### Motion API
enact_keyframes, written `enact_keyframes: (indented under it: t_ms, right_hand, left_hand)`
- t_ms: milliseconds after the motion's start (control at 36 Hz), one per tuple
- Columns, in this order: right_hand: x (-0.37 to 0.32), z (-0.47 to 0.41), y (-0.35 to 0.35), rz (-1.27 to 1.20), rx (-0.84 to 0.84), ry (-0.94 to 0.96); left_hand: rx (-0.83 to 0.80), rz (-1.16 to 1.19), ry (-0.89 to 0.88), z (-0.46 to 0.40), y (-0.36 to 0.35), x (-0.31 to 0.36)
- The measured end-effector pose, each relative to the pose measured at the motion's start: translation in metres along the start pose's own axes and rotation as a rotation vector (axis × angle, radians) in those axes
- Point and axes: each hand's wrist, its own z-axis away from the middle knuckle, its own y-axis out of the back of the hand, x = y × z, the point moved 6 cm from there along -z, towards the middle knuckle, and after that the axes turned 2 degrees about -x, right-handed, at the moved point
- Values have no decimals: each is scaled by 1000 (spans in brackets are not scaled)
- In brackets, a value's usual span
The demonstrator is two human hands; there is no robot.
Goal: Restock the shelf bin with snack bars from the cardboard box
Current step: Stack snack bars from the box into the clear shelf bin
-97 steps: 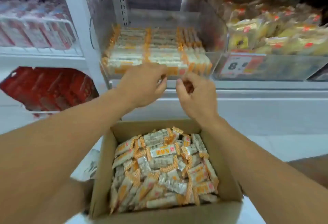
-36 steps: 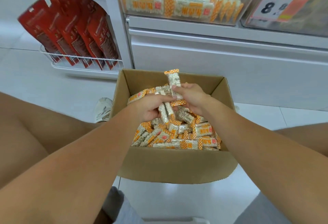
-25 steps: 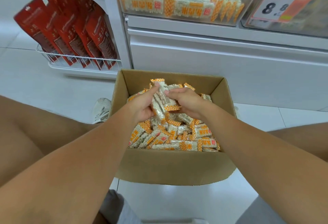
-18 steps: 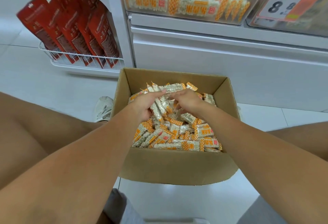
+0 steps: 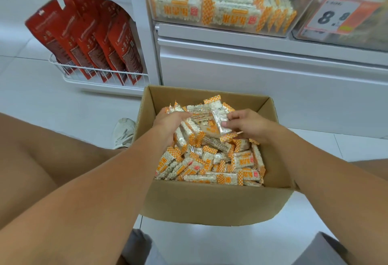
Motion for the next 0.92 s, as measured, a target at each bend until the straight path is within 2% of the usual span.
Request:
enact_keyframes:
  t_ms: [28,83,139,222,333,472,528,611,694,806,861,917]
  right_hand:
    - [-5,4,-1,-210,-63,-4]
    - [-18,11,-1,-394,-118,35]
    - [-33,17,0,-424,-107,82]
    - [-55,28,2,-420,-75,104]
    - [-99,53,15,-340,-7,110]
    - [-178,101,34,-76,-198,217]
    - [-203,116,42,70,-199,316]
    - [-235,130,57,381,60,562]
    - [-251,132,63,525,250,736]
    - [-266,118,69,535,455,876]
    - [-278,111,74,533,470,939]
    - [-288,102,87,476,482,950]
  left_hand:
    - [-30,3,12,5,-4,3]
    - [-136,53,54,9,-19,8]
    - [-234,129,48,21,-37,23]
    - [-296,212,-7,34,-54,50]
    - [-280,195,-72,56,-65,94]
    - [-230,207,-209,90,-70,171]
    - [-212,229,-291,103,-74,204]
    - [-245,364,-348,104,-84,239]
    - [-208,405,-376,110,-90,260]
    - [-154,415,-258,116,-95,263]
    - [-244,440,-205,120,-102,270]
    - [-308,435,-247,127,-103,286]
